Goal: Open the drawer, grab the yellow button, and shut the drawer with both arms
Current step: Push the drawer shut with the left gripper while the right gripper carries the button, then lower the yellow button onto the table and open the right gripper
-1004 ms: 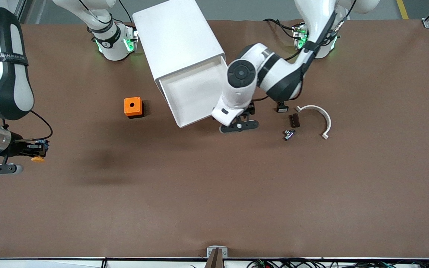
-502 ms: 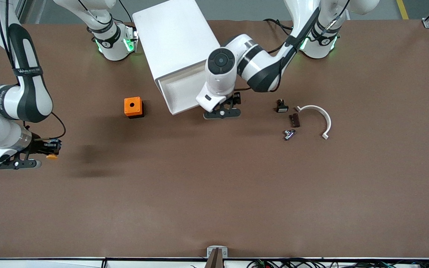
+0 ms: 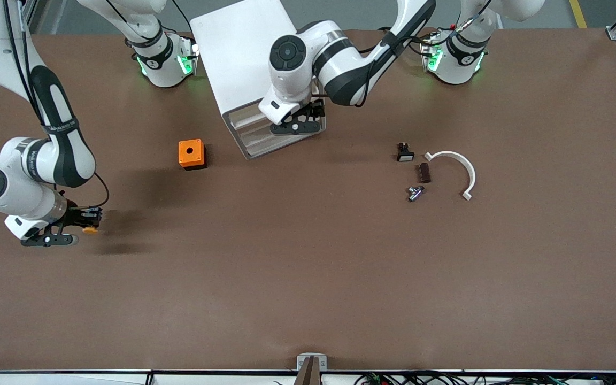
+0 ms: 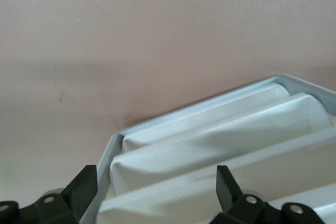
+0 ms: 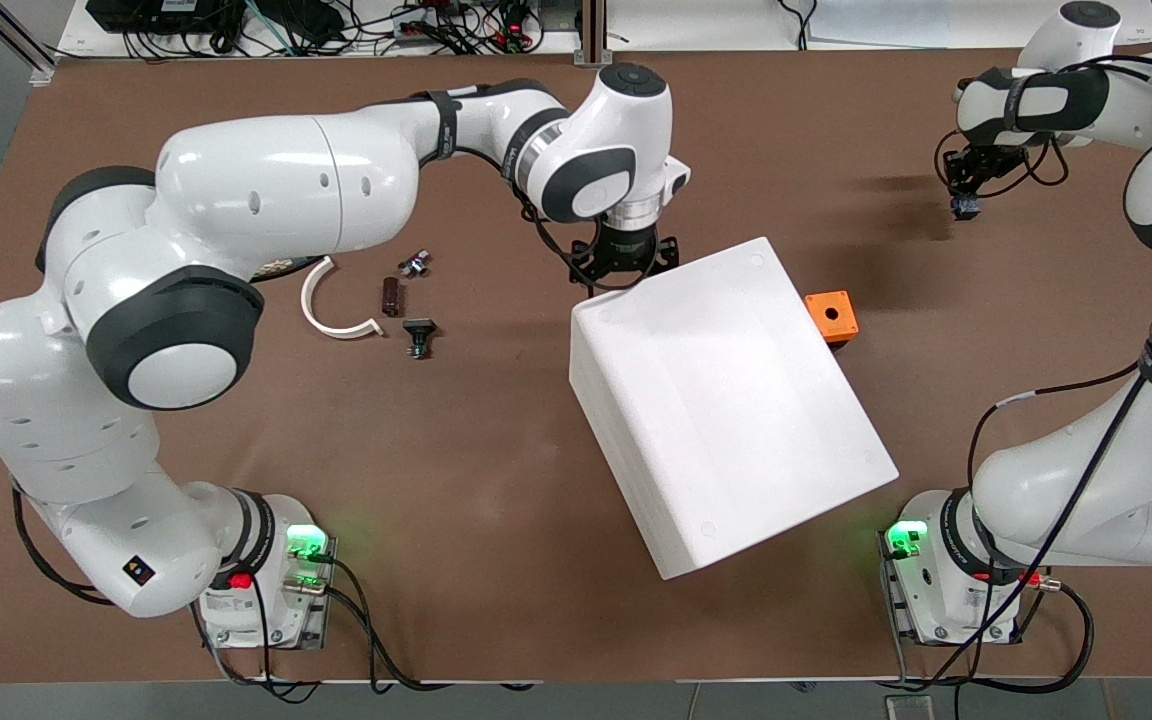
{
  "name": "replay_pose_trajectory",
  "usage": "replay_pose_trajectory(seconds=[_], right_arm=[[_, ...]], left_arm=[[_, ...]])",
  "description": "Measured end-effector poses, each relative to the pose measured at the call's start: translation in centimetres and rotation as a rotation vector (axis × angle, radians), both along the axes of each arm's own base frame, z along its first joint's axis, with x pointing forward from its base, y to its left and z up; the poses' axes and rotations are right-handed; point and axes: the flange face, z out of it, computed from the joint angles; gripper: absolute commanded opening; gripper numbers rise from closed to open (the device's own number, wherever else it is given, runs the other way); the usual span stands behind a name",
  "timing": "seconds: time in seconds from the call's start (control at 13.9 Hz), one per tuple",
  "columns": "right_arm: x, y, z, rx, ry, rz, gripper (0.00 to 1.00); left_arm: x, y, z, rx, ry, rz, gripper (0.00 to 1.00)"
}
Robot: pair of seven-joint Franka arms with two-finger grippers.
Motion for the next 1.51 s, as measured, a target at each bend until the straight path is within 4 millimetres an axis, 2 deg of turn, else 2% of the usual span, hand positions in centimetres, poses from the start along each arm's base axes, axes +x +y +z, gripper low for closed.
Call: replay_pose_trajectory(seconds=[0.29, 0.43, 0.5, 0.57, 0.79, 0.93, 1.15, 1.29, 1.51], right_arm=[[0.1, -1.0, -2.5, -0.029, -0.012, 0.025, 0.19], [0.2, -1.1, -3.4, -0.03, -0.008, 0.026, 0.23], [0.4, -1.2, -3.3, -0.031, -0.011, 0.024, 0.55], [0.5, -1.3, -3.3, -0.031, -0.013, 0.023, 1.0], [0.9, -1.3, -3.2, -0.032, -0.02, 0.024, 1.0], [1.8, -1.2, -2.2, -0.036, -0.046, 0.028, 1.0], [3.2, -1.0, 2.2, -0.044, -0.1, 0.032, 1.0], [3.2, -0.4, 6.2, -0.042, -0.094, 0.034, 1.0], [2.8, 0.9, 12.4, -0.043, -0.093, 0.042, 1.0]], left_arm=[[-0.8, -0.3, -0.1, 0.012, 0.014, 0.054, 1.0], [-0.7, -0.1, -0.3, -0.005, 0.062, 0.094, 1.0], [-0.6, 0.1, -0.4, -0.011, 0.084, 0.112, 1.0], [-0.5, 0.2, -0.6, -0.013, 0.095, 0.121, 1.0], [-0.5, 0.3, -1.0, -0.005, 0.107, 0.135, 1.0], [-0.6, 0.5, -1.3, 0.009, 0.116, 0.14, 1.0], [0.1, 1.6, -0.9, 0.056, 0.142, 0.15, 1.0], [3.6, 4.2, 0.6, 0.068, 0.137, 0.201, 1.0], [11.4, 10.4, 3.7, 0.08, 0.067, 0.295, 1.0]])
